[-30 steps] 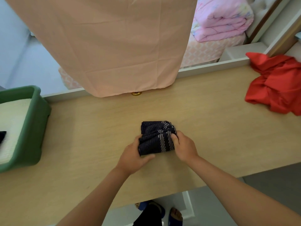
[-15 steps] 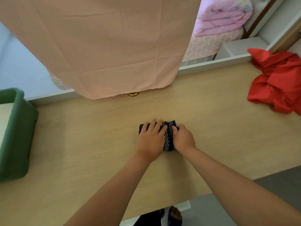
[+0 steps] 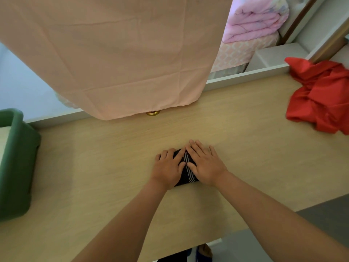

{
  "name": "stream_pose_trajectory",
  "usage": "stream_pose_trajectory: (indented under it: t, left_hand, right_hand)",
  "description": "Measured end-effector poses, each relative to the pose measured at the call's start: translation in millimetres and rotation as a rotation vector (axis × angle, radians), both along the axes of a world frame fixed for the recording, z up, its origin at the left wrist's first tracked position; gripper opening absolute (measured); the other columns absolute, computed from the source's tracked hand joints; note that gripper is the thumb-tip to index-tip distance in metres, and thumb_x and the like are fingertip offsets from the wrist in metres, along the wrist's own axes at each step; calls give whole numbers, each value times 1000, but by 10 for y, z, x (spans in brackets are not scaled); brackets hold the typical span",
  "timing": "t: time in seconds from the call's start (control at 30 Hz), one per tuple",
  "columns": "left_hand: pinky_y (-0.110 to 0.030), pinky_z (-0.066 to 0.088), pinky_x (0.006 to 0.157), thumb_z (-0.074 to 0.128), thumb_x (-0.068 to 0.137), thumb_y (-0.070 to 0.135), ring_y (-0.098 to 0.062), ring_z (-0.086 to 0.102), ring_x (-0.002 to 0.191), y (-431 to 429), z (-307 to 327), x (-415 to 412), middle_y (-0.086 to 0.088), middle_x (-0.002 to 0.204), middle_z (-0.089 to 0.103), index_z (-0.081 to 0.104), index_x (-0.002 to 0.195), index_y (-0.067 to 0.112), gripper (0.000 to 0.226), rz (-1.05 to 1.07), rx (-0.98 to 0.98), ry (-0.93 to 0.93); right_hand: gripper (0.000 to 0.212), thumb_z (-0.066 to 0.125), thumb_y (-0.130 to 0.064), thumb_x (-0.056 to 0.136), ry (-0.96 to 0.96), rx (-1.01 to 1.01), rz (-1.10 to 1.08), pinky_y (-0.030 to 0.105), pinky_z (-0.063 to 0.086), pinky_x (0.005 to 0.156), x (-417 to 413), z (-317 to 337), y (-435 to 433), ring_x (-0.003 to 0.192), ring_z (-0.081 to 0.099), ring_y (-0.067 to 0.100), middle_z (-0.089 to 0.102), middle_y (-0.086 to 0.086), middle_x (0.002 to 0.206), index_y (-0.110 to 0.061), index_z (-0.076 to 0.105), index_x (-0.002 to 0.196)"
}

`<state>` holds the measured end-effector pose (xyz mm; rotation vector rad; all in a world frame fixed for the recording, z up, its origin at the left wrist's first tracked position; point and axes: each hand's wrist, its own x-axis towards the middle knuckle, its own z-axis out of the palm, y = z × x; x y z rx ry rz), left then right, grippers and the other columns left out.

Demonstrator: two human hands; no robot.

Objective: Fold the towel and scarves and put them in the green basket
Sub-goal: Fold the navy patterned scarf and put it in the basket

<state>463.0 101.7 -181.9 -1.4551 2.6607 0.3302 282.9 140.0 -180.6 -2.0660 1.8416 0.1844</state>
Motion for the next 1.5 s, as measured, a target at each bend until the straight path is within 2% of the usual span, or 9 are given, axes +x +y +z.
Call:
stream_pose_trajectory:
  t: [0.17,0.4,0.7,0.8,0.9,1.0,1.17,1.27,1.5]
  left_hand:
    - [-39,36,99,19,106,42,-26,42,124,160,124,109,-4,144,40,8,156,32,52,81,32,-162]
    - [-39,42,88,19,104,51,-27,53,114,537,285,525,-6,134,49,14,155,33,54,376,124,-260]
    - [-36,45,82,27,95,69,-23,57,110,884,441,1541,-3,124,60,40,143,28,65,541,165,-281]
    - [-36,46,90,43,91,67,-24,49,123,902,459,1922,-4,142,45,19,154,22,81,571,50,-163]
    - [-38,37,107,60,89,54,-26,30,142,869,451,2345,-5,160,20,3,156,24,94,446,-59,-75]
    - [-45,32,113,75,81,35,-30,26,146,770,392,2793,-8,162,19,20,155,24,93,230,-100,-66]
    - [-42,1,122,32,102,27,-19,-10,151,622,229,3537,0,164,-8,0,157,20,64,108,17,-129]
    - [-43,5,122,16,101,45,-11,-16,149,584,176,3883,4,164,-10,-1,157,21,64,198,89,-19]
    - [-33,-5,122,28,100,58,-14,-16,149,624,57,4178,-1,164,-13,-8,156,19,78,336,175,130]
  right_hand:
    - [78,-2,-57,88,72,-23,73,53,9,122,161,106,51,152,-10,23,-14,5,165,-23,-4,158]
    - [49,52,-41,94,-63,-276,-142,41,48,85,613,215,477,111,56,29,47,12,135,-22,50,139]
    - [80,46,-52,97,-238,49,103,42,24,119,1428,297,635,144,24,31,12,10,161,-21,4,159]
    - [79,45,-48,100,-231,65,153,43,22,119,1785,257,590,146,21,32,3,8,165,-24,-2,159]
    - [74,44,-43,101,-212,57,183,44,25,118,2224,215,501,146,23,32,-5,6,166,-27,0,159]
    - [69,42,-38,103,-199,29,217,42,24,119,2703,205,392,149,18,29,-6,8,166,-29,3,159]
    - [63,35,-40,104,-132,-35,273,40,15,121,3396,251,193,152,8,25,-4,3,166,-27,8,159]
    - [68,31,-51,102,-109,-14,296,42,9,122,3674,234,145,153,-2,21,-11,-2,166,-28,3,159]
    - [86,1,-69,81,-17,19,271,47,14,121,3911,113,216,153,-2,21,-21,-3,164,-31,-7,158]
